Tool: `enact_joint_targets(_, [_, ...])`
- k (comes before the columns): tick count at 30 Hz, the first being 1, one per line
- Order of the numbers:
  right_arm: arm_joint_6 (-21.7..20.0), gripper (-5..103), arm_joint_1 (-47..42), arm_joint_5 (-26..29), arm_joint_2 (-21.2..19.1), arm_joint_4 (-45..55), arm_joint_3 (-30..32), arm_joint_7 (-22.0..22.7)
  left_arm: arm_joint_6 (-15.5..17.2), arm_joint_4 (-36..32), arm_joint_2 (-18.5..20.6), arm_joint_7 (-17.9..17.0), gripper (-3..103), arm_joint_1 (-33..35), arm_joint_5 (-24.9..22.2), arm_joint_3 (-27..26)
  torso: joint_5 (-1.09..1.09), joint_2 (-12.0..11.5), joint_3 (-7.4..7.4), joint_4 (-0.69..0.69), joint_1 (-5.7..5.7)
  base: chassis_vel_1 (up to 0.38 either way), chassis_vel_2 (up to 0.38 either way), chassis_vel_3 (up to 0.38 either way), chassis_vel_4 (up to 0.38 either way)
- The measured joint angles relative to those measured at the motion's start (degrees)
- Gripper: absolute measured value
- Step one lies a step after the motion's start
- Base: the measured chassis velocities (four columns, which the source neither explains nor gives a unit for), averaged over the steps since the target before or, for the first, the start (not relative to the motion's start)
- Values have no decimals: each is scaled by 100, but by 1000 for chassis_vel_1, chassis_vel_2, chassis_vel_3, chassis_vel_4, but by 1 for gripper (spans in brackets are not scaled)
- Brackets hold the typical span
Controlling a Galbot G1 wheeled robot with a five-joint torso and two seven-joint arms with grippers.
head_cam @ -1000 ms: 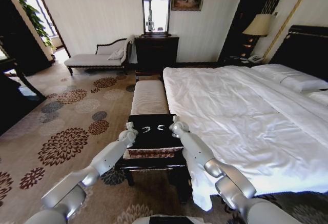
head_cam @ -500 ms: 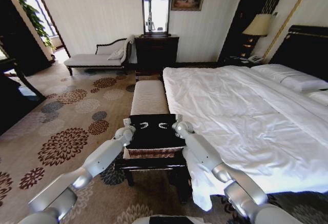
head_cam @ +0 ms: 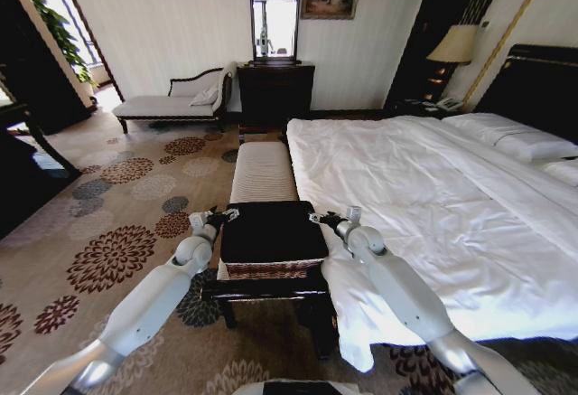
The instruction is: Fold the clothes on the bed and place them into the basket.
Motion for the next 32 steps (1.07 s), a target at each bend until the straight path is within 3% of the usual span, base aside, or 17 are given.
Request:
enact_joint_targets(5, [391,100,-710,-522,-145,418,639,-231,-216,-559,231,14,100,716,498,-599,2,0,0,-2,0,0,0,0,0])
enact_joint_targets(7, [711,100,-1111,-676,-129,631,1053,-299,-320,-812,228,103,100,1209,737,-1066,2,0,0,-1,2,0,0,0,0])
enact_joint_targets(10, [1236,100,-1838,-1006,-68,980,1683,-547,-548,-1155,-47,320,100,2075,1098,-1849,0,0,0,0,1,0,0,0,0])
enact_joint_targets(12, [1362,100,-2068,-1090,-47,1079,1843,-627,-653,-1232,-147,401,100,2358,1225,-2048,0,0,0,-1,0,0,0,0,0])
enact_joint_targets(15, [1597,100,-2744,-1038,54,1438,2258,-820,-1076,-1482,-437,727,100,3159,1640,-2556,1,1,0,0,0,0,0,0,0])
enact_joint_targets(24, [2119,100,-3402,-1210,360,1649,2666,-1143,-1743,-1956,-864,1244,100,4131,2004,-3459,1,-1,0,-1,0,0,0,0,0])
enact_joint_targets(32, [2521,100,-3740,-1336,635,1564,2981,-1329,-1903,-2295,-1122,1441,100,4727,2054,-4006,1,0,1,0,0,0,0,0,0])
